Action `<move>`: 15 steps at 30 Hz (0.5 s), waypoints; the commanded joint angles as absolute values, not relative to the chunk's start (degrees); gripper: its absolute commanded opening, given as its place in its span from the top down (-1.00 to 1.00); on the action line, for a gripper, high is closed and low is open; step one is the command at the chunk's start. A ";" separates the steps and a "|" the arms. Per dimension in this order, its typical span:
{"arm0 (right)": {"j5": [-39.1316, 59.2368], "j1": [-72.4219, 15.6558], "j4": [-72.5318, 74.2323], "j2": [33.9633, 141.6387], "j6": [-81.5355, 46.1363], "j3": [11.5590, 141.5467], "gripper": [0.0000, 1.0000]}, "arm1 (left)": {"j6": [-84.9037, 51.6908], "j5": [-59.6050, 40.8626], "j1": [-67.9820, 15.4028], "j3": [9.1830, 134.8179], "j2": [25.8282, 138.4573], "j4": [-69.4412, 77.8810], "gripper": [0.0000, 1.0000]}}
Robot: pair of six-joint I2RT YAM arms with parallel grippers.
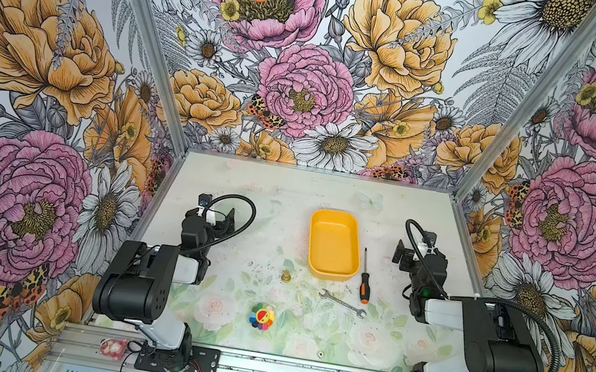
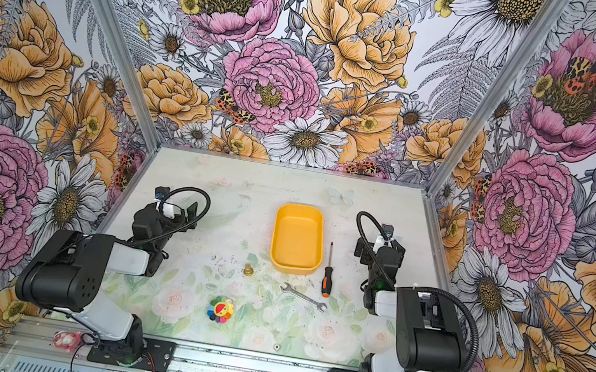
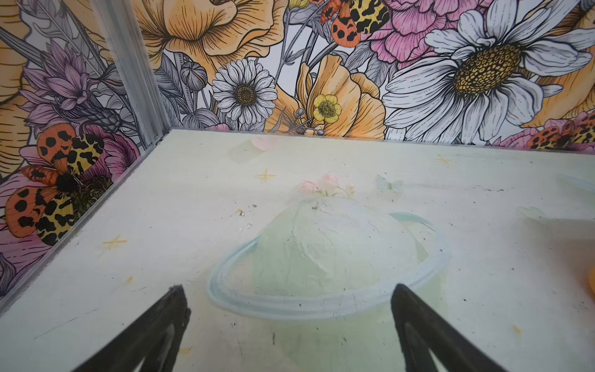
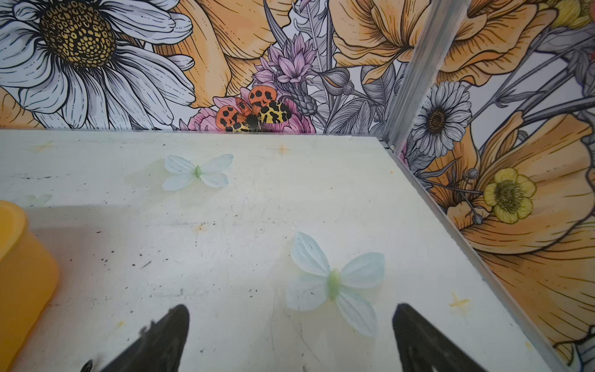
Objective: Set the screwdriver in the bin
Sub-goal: 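Raise the right arm from rest toward the screwdriver beside the yellow bin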
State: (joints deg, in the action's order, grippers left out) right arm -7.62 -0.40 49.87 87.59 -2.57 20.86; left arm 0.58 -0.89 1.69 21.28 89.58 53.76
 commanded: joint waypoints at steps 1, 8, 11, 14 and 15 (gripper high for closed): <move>-7.29 -0.26 50.49 87.80 -3.29 21.83 -0.99 | 0.70 -1.57 2.11 21.71 88.85 53.61 -0.98; -6.67 -0.23 49.92 87.87 -3.36 22.15 -0.99 | 0.70 -1.58 2.13 21.71 88.84 53.61 -0.98; -6.61 -0.19 49.91 87.89 -3.34 22.23 -0.99 | 0.86 -1.47 2.01 21.71 88.86 53.64 -0.98; -6.66 -0.08 49.82 87.81 -3.42 22.16 -0.99 | 1.19 -1.49 1.72 21.55 88.86 53.89 -0.98; -7.56 -0.16 50.00 87.79 -3.56 22.15 -0.99 | 1.36 -1.74 1.70 21.53 88.86 53.96 -0.98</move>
State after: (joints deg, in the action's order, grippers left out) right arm -7.60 -0.38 49.54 87.59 -2.57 20.86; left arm 0.60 -0.89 1.67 21.28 89.58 53.76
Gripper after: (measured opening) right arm 0.995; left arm 0.988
